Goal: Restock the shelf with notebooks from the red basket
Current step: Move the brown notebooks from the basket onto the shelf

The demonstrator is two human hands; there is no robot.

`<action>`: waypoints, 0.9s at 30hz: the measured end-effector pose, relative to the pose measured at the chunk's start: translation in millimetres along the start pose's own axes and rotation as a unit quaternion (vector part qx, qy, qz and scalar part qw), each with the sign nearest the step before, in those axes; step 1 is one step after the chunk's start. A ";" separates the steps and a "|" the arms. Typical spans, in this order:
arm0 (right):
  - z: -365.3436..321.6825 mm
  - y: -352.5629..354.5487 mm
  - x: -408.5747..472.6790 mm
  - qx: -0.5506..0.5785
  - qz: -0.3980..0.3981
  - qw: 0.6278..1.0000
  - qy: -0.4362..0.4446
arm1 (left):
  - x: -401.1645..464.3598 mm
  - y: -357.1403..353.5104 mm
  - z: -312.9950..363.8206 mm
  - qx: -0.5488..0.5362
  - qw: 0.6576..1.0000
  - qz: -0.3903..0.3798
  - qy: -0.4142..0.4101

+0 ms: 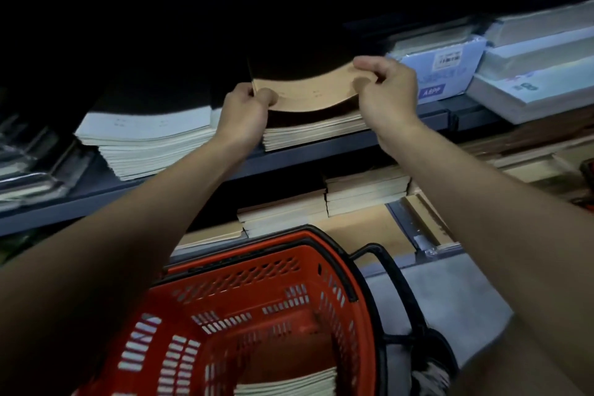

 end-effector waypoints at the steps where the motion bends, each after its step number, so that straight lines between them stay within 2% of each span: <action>1: 3.5 -0.1 1.3 -0.006 -0.003 1.000 0.001 | 2.2 -0.6 -3.6 0.020 1.000 -0.002 -0.004; 6: 22.5 -0.3 4.2 -0.049 0.000 0.999 0.014 | 4.1 -9.5 -24.0 0.068 0.998 -0.007 -0.001; 9: 31.1 2.0 0.2 -0.113 0.001 0.993 0.040 | 2.6 -15.6 -30.6 0.096 0.995 -0.015 -0.025; 13: 29.4 5.1 -8.1 -0.176 -0.037 0.978 0.106 | -2.9 -10.3 -35.1 0.083 0.996 -0.013 -0.041; 18: 30.9 1.4 -14.4 -0.234 -0.104 0.960 0.112 | -16.6 -12.2 -31.5 0.102 0.987 -0.049 -0.113; 27: 23.4 -0.6 -19.9 -0.282 -0.107 0.943 0.140 | -26.6 -4.3 -29.0 0.076 0.987 0.007 -0.139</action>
Point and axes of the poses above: each hand's wrist, its own x-axis towards the middle knuckle, its own y-axis out of the back of the hand, z = x × y, the point moved 7 cm from there along x, towards the middle knuckle
